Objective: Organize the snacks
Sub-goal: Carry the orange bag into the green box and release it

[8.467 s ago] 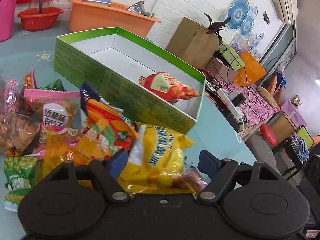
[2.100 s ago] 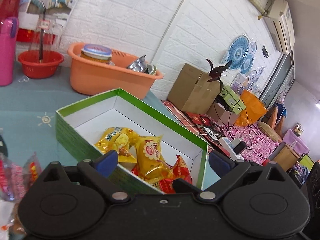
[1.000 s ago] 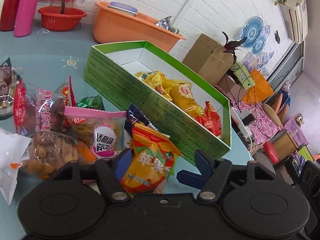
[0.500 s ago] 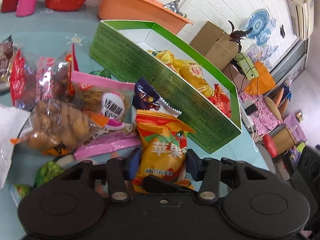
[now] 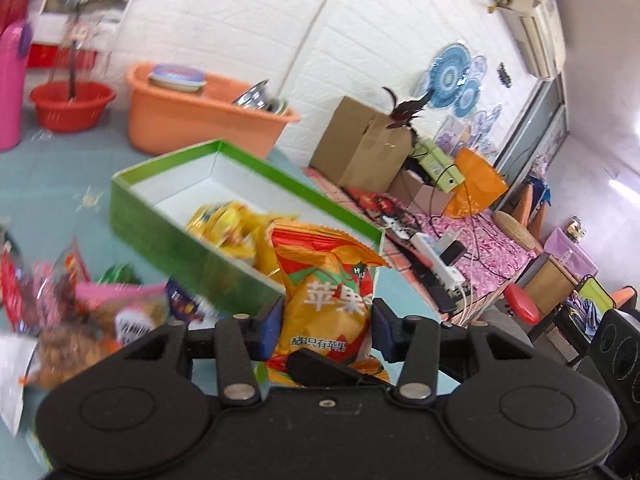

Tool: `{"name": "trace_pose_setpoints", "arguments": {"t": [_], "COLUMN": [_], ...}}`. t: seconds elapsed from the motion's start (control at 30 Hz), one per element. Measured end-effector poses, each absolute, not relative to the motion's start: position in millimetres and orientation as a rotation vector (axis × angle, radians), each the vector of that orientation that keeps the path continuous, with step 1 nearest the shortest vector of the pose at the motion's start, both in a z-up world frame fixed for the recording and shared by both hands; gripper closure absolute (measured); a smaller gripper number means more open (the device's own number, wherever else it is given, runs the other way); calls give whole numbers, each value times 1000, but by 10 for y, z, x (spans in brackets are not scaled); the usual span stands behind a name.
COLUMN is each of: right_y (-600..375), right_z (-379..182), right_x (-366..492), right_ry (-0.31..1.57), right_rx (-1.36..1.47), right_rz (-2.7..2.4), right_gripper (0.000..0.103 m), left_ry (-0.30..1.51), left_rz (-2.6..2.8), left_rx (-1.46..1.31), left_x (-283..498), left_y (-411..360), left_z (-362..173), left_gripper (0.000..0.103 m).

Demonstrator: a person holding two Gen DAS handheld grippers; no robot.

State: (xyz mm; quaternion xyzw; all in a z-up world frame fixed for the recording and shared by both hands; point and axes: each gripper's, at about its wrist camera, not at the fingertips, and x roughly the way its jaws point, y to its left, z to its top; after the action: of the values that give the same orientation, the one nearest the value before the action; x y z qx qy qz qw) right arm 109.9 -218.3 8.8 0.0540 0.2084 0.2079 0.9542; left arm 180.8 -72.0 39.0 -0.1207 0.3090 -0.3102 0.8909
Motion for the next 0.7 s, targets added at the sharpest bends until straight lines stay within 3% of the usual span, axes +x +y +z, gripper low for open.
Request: {"name": "trace_pose_setpoints", "arguments": {"t": [0.3, 0.7], "right_y": [-2580, -2997], "right_z": [327, 118], "right_x": [1276, 1685], "right_ry": [326, 353], "right_rx": [111, 131], "right_rz": [329, 248], "right_gripper": [18, 18], "left_ry": [593, 660], "left_rz": [-742, -798], "left_rx": [-222, -206], "left_x": [2161, 2786], "left_y": [-1238, -1674], "left_z": [609, 357], "left_gripper": [23, 23]}}
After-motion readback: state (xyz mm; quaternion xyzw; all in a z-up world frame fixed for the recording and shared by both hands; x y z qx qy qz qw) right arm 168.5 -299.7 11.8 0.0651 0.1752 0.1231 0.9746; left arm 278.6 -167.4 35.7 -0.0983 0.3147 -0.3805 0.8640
